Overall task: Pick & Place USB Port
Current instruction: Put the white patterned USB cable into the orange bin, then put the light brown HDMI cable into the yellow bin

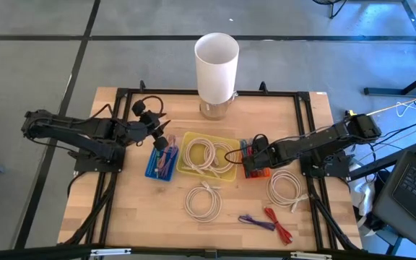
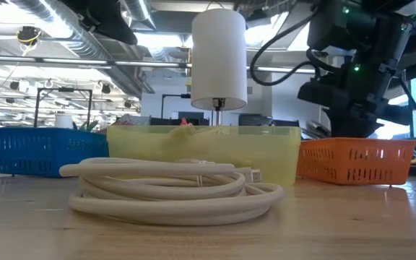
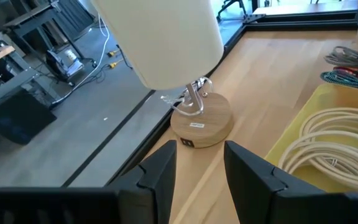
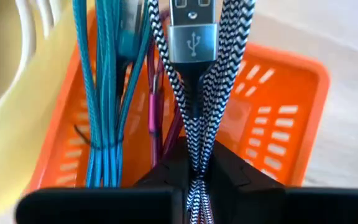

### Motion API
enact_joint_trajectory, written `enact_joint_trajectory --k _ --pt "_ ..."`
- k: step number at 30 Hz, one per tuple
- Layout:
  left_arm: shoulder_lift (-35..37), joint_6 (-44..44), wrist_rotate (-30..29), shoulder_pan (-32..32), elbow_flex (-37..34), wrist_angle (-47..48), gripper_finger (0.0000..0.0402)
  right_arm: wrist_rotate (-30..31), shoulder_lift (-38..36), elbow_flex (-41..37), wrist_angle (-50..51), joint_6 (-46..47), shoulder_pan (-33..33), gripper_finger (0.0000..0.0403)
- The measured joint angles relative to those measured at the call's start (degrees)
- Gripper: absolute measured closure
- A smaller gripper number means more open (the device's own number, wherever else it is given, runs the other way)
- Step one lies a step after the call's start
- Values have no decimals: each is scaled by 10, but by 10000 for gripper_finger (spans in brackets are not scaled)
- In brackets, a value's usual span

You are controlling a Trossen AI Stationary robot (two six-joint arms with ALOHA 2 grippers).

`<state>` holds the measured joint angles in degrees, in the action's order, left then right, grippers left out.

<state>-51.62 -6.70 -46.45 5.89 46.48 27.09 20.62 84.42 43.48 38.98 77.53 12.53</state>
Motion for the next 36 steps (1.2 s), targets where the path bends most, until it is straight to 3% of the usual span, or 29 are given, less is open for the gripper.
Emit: enact_joint_trajectory --k 9,14,18,25,31,36 --pt "0 0 13 0 0 0 274 4 -3 0 1 -27 0 227" --pt "0 0 12 0 0 0 274 40 -27 12 18 -45 3 179" --pt "0 0 21 0 0 0 274 97 -46 37 65 -49 5 167" --pt "0 19 29 0 0 -10 274 102 -75 112 187 -100 11 165" --pt "0 -4 84 0 0 -9 274 66 -86 173 344 -99 46 165" --pt "0 -23 124 0 0 -8 274 3 -86 180 386 -60 115 164"
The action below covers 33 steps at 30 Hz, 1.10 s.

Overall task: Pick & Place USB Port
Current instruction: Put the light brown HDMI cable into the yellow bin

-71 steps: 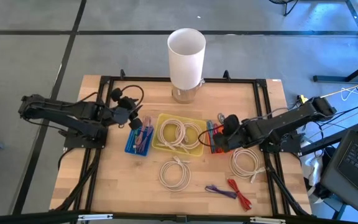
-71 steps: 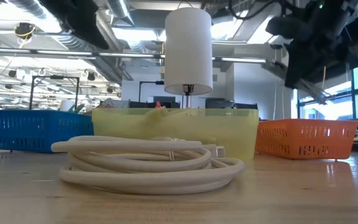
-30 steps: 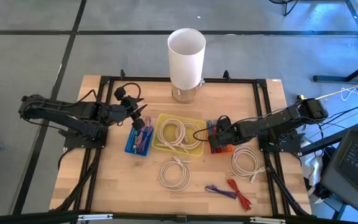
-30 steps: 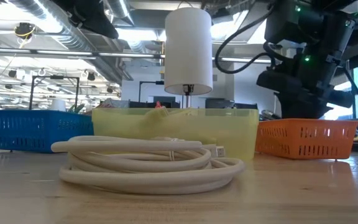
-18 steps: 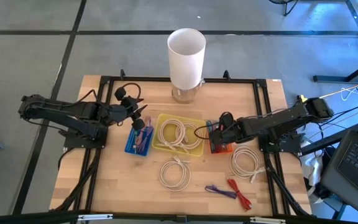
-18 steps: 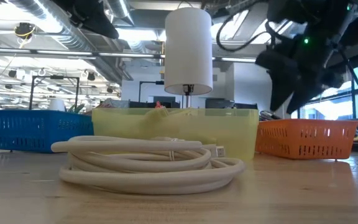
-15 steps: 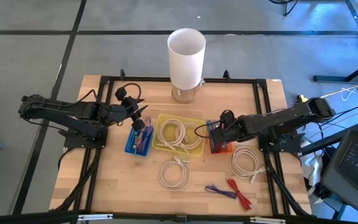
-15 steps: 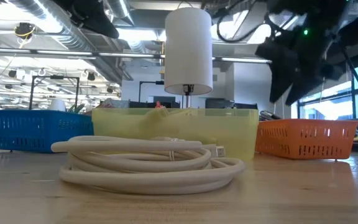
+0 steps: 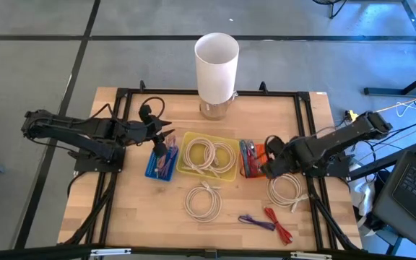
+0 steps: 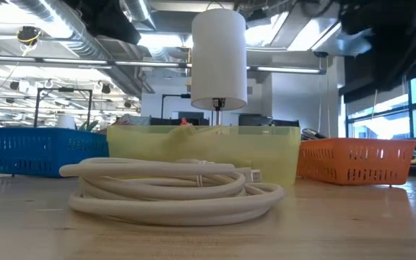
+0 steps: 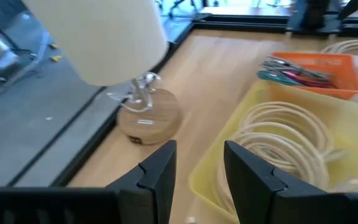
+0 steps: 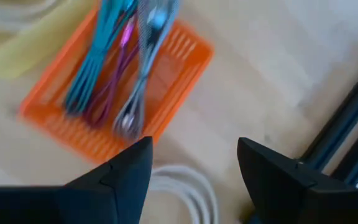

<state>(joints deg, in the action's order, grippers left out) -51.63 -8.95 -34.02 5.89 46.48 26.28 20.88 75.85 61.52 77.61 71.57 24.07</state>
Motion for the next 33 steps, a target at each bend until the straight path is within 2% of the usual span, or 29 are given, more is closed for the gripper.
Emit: enact_joint_trajectory --k 7,14,18,22,33 --pt "0 -4 65 0 0 -21 274 -5 1 0 0 106 128 164" --pt "0 -17 70 0 0 -39 274 5 1 -48 -38 229 205 164" --pt "0 -18 75 0 0 -65 274 -10 1 -111 -130 271 227 164" --pt "0 -19 104 0 0 -78 274 -43 2 -157 -220 273 235 164" --pt "0 -24 115 0 0 -83 274 -36 3 -208 -280 296 238 164"
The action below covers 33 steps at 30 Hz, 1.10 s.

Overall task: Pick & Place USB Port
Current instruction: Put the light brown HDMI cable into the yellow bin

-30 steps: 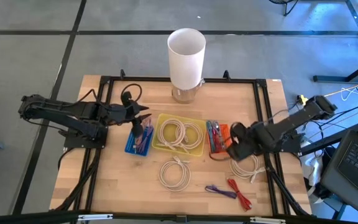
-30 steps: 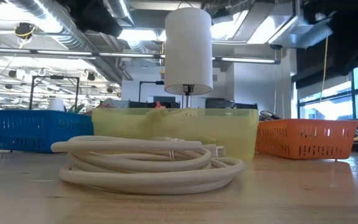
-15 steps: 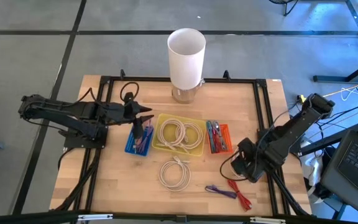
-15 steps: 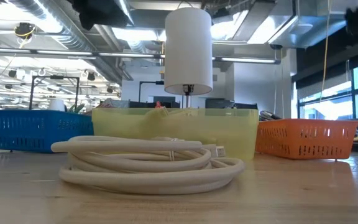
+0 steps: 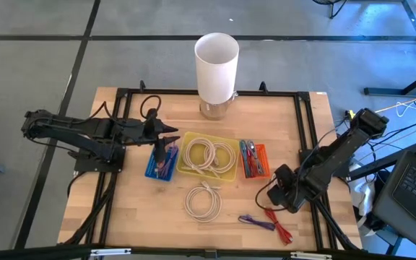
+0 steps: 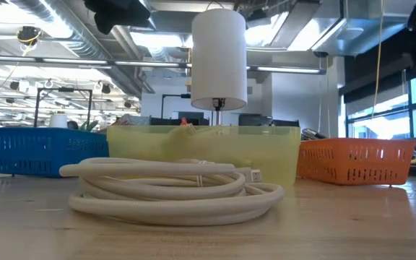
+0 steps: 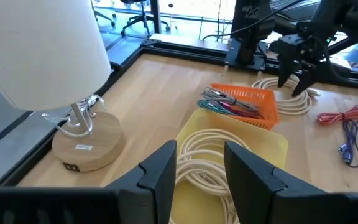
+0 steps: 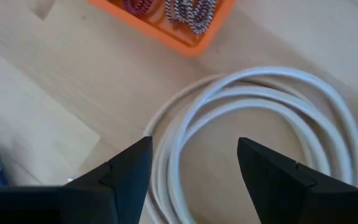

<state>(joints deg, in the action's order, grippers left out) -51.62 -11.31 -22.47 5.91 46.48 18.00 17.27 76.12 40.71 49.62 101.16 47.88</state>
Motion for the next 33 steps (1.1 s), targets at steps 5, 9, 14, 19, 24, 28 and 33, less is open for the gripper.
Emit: enact_joint_trajectory --k 5,9,14,19,24,28,33 --pt "0 0 -1 0 0 0 274 16 7 -42 -90 0 0 169" --pt "0 0 -1 0 0 -1 274 16 14 -69 -125 0 0 194" --pt "0 0 -1 0 0 -2 274 20 14 -86 -132 6 0 246" --pt "0 0 -1 0 0 -2 274 36 14 -96 -142 7 0 306" --pt "0 0 -1 0 0 -2 274 47 14 -96 -146 9 0 384" --pt "0 0 0 0 0 1 274 45 14 -89 -139 10 0 387" --pt "0 0 0 0 0 2 274 24 14 -45 -92 6 0 393"
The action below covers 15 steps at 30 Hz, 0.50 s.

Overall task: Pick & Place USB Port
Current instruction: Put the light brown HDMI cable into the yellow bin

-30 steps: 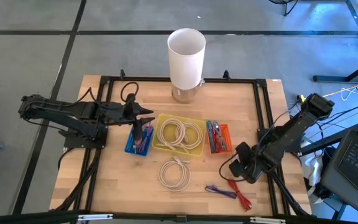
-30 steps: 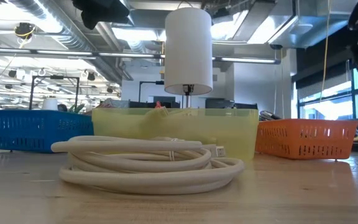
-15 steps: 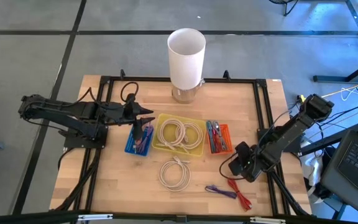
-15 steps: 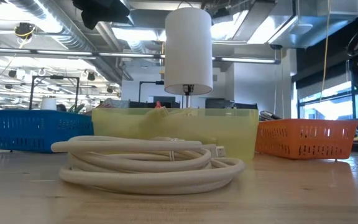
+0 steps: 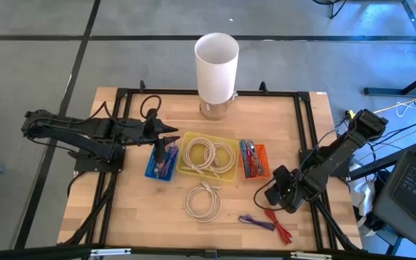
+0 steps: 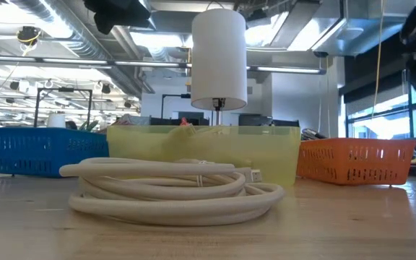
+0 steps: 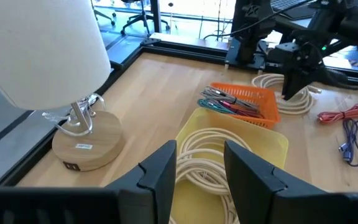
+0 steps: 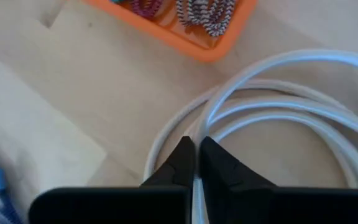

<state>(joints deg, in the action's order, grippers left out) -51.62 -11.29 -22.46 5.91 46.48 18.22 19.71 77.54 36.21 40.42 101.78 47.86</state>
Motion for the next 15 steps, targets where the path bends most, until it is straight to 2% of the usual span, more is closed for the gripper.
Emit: enact_joint_trajectory --k 9,12,15 --pt "0 0 1 0 0 1 274 5 0 169 205 -5 0 393" --pt "0 0 1 0 0 5 274 45 0 223 249 -23 0 394" --pt "0 0 1 0 0 5 274 103 0 263 253 -72 -3 394"
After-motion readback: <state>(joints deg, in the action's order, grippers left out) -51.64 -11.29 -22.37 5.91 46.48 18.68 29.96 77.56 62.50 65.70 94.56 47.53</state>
